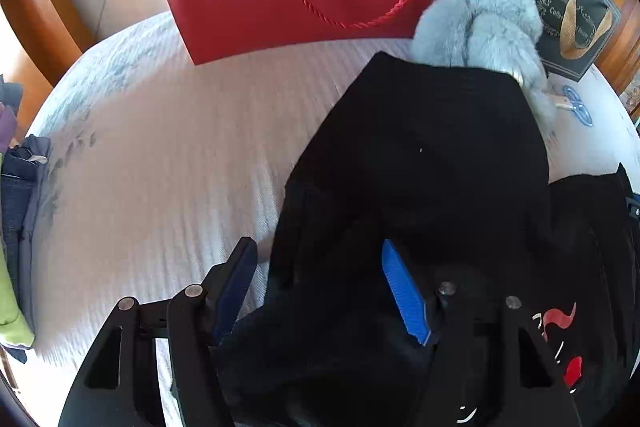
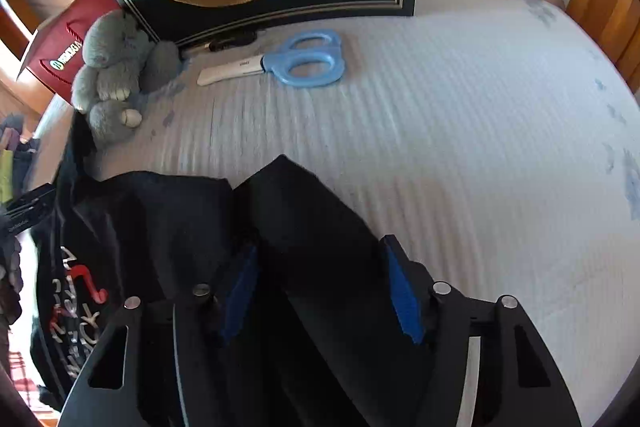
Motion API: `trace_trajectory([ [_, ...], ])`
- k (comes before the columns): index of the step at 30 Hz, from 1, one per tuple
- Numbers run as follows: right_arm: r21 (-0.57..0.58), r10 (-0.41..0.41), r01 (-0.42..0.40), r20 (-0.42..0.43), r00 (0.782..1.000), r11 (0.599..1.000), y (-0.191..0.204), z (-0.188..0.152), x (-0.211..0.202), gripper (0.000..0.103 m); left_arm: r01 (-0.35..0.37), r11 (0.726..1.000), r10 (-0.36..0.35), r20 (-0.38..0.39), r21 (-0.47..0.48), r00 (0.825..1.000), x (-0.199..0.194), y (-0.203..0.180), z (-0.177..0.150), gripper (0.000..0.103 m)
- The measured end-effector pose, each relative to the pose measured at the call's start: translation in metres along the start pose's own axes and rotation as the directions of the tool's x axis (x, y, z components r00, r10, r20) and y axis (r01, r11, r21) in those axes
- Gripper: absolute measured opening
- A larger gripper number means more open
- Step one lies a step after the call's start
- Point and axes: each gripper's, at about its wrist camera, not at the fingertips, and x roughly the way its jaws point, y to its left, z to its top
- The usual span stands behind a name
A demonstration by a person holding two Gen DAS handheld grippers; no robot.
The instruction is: Fold clothes
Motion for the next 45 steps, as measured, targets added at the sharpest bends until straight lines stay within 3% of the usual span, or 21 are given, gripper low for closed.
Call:
trace_trajectory([
  [1,-0.016,-0.024,0.024,-0.003,1.000,1.000,0.003,0.002,-0.002,0.011,-0.020,1.000,0.020,0.009,-0.001,1.000,-0.002,-0.001,0.000,0.005],
  [2,-0.013,-0.028,0.028,0.004,1.000,1.000,0.004,0.003,-0.006,0.003,-0.036,0.999,0.036,0.024,-0.006,0.999,-0.007,-0.001,0.001,0.004],
  [4,0.018,-0.106,0.105,0.089,0.990,0.994,-0.004,0.004,-0.029,0.003,-0.069,0.997,0.070,0.066,-0.023,0.995,-0.018,0.002,0.002,0.004],
  [6,0.105,-0.205,0.189,0.180,0.962,0.976,-0.028,0.004,-0.057,0.003,-0.104,0.993,0.109,0.108,-0.055,0.988,-0.030,0.008,0.005,0.004],
  [8,0.229,-0.307,0.260,0.201,0.930,0.938,-0.066,0.007,-0.071,0.004,-0.135,0.986,0.146,0.123,-0.096,0.982,-0.035,0.016,0.011,0.005],
  [9,0.292,-0.323,0.262,0.186,0.928,0.920,-0.086,0.007,-0.074,0.011,-0.132,0.985,0.145,0.114,-0.114,0.983,-0.034,0.019,0.015,0.006],
  [10,0.352,-0.324,0.250,0.168,0.931,0.902,-0.106,0.007,-0.075,0.031,-0.119,0.984,0.133,0.105,-0.130,0.986,-0.032,0.023,0.019,0.009],
  [12,0.420,-0.302,0.214,0.154,0.941,0.882,-0.130,-0.002,-0.082,0.047,-0.053,0.986,0.066,0.079,-0.160,0.995,-0.032,0.029,0.026,0.030],
  [13,0.423,-0.294,0.207,0.153,0.943,0.882,-0.134,-0.007,-0.088,0.046,0.001,0.986,0.013,0.083,-0.168,0.996,-0.040,0.032,0.026,0.043],
  [14,0.415,-0.289,0.203,0.154,0.945,0.887,-0.136,-0.013,-0.093,0.046,0.020,0.987,-0.002,0.109,-0.159,0.994,-0.052,0.034,0.025,0.048],
  [17,0.394,-0.242,0.162,0.162,0.957,0.905,-0.132,-0.048,-0.117,0.046,0.016,0.996,-0.002,0.155,-0.092,0.988,-0.091,0.036,0.005,0.055],
  [21,0.379,-0.166,0.106,0.130,0.977,0.919,-0.116,-0.114,-0.136,0.057,0.016,0.998,-0.009,0.131,-0.058,0.991,-0.133,0.050,-0.048,0.055],
  [25,0.373,-0.137,0.094,0.092,0.986,0.923,-0.107,-0.189,-0.149,0.086,0.009,0.999,-0.006,0.070,-0.048,0.998,-0.149,0.053,-0.114,0.060],
  [32,0.434,-0.110,0.091,0.019,0.994,0.896,-0.104,-0.280,-0.152,0.087,0.027,0.996,-0.032,-0.052,-0.090,0.998,-0.147,0.060,-0.217,0.060],
  [37,0.474,-0.080,0.064,0.013,0.997,0.878,-0.095,-0.318,-0.153,0.087,0.064,0.990,-0.074,-0.074,-0.127,0.994,-0.131,0.054,-0.238,0.060],
  [38,0.474,-0.074,0.060,0.010,0.997,0.879,-0.093,-0.322,-0.152,0.087,0.089,0.988,-0.098,-0.065,-0.129,0.993,-0.129,0.050,-0.238,0.054],
  [39,0.468,-0.062,0.052,0.006,0.998,0.882,-0.089,-0.326,-0.150,0.086,0.103,0.986,-0.110,-0.049,-0.128,0.993,-0.129,0.045,-0.239,0.040],
  [40,0.457,-0.049,0.044,-0.001,0.999,0.888,-0.084,-0.328,-0.147,0.081,0.080,0.989,-0.086,-0.045,-0.121,0.995,-0.130,0.039,-0.240,0.001],
  [42,0.402,-0.118,0.125,-0.042,0.992,0.907,-0.071,-0.330,-0.144,0.026,0.009,0.994,-0.014,-0.047,-0.106,0.999,-0.135,0.033,-0.242,0.002],
  [43,0.377,-0.169,0.181,-0.066,0.983,0.908,-0.067,-0.330,-0.144,0.016,-0.028,0.994,0.023,-0.046,-0.103,0.999,-0.140,0.034,-0.245,0.002],
  [45,0.403,-0.182,0.197,-0.077,0.980,0.894,-0.072,-0.335,-0.147,0.015,-0.089,0.991,0.084,-0.052,-0.101,0.995,-0.147,0.040,-0.252,0.003],
])
